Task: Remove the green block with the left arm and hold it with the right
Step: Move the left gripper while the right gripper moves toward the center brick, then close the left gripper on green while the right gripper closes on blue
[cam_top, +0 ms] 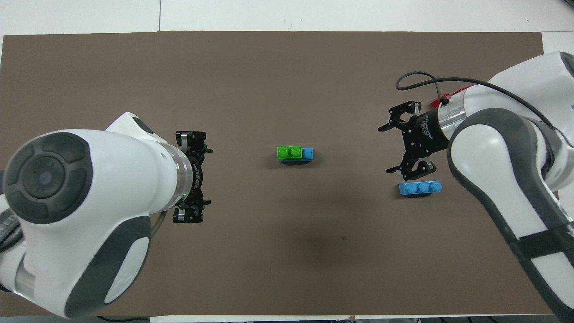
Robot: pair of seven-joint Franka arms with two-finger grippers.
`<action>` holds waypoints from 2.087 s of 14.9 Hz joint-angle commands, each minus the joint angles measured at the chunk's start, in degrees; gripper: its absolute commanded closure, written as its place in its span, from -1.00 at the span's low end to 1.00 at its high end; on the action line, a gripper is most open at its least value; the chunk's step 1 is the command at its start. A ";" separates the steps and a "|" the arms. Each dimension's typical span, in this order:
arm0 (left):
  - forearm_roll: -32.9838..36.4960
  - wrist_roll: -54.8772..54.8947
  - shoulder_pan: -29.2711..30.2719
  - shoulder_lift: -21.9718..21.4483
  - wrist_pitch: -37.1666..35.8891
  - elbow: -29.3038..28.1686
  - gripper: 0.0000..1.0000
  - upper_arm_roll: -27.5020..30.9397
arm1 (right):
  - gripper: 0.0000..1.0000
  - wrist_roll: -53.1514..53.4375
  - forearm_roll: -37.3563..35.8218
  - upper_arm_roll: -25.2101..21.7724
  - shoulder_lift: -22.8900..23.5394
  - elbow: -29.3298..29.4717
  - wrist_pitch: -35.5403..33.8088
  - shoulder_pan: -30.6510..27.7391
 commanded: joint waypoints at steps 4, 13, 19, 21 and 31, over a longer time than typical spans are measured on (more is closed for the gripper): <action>0.06 -9.44 -6.03 7.24 6.92 0.17 -1.00 1.02 | -0.97 2.79 4.55 0.08 1.14 -5.55 11.18 3.75; 2.43 -19.81 -9.38 19.38 12.47 6.58 -1.00 1.02 | -0.97 2.88 10.09 0.08 5.70 -8.72 23.58 9.11; 3.31 -20.27 -9.64 23.51 14.32 7.55 -1.00 1.02 | -0.98 2.97 11.50 0.17 9.04 -8.99 29.20 11.84; 4.45 -21.75 -10.26 26.93 14.23 10.79 -1.00 1.02 | -0.98 2.88 13.16 0.09 10.54 -8.90 32.10 13.42; 5.51 -23.52 -10.26 30.38 18.01 11.16 -1.00 1.19 | -0.98 2.88 16.07 0.09 14.24 -8.19 39.93 17.12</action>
